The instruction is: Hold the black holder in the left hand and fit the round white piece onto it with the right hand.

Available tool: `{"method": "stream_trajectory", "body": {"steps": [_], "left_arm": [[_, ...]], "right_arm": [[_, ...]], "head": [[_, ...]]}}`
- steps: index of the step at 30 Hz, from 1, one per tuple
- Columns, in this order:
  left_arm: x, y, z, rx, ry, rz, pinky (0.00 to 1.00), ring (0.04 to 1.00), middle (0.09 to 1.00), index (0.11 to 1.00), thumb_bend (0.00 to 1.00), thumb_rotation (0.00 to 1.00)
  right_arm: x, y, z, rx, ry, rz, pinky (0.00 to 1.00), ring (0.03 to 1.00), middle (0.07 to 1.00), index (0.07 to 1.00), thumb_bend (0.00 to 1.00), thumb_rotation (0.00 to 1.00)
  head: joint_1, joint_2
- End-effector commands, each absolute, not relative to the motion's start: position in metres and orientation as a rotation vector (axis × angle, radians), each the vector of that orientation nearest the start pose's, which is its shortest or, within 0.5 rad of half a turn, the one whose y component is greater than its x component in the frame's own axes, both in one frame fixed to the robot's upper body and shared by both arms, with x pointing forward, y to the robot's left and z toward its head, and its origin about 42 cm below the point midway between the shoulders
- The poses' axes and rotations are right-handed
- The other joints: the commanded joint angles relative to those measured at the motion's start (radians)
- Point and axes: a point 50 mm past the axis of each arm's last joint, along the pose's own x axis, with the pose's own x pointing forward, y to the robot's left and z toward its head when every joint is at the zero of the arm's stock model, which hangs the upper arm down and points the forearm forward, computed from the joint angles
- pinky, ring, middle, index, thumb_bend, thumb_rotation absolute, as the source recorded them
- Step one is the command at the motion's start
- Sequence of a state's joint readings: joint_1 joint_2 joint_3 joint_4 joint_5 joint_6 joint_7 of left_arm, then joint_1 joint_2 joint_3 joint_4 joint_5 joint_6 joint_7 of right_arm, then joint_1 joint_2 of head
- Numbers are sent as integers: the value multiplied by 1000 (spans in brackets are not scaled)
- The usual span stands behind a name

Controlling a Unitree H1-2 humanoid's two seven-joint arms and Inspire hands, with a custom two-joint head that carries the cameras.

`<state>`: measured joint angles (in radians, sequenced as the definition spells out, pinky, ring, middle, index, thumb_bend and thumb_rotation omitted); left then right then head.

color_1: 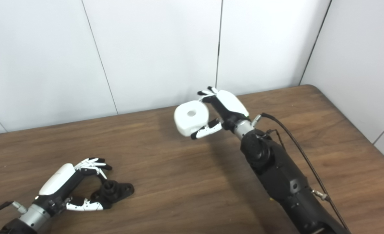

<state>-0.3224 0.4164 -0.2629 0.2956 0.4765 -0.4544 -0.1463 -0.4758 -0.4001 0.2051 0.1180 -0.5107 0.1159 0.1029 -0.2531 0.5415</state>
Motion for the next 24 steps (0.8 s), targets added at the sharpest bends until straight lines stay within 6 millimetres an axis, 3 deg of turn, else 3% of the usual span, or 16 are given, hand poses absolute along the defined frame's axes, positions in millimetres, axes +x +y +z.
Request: {"method": "stream_trajectory", "body": {"steps": [1,17,24], "left_arm": [[379,262,148,963,-427,-538,958,903,787,481,522,47],[377,248,139,983,-404,-574,983,912,793,480,523,49],[375,248,139,979,-404,-568,983,914,795,481,523,51]], "right_arm": [[421,-252,247,-944,-305,177,1000,1000,888,487,508,156],[395,-202,245,-830,-361,417,1000,1000,897,486,507,156],[389,-177,233,-742,-341,474,1000,1000,900,487,507,158]], "head": [[7,1],[76,40],[100,43]]}}
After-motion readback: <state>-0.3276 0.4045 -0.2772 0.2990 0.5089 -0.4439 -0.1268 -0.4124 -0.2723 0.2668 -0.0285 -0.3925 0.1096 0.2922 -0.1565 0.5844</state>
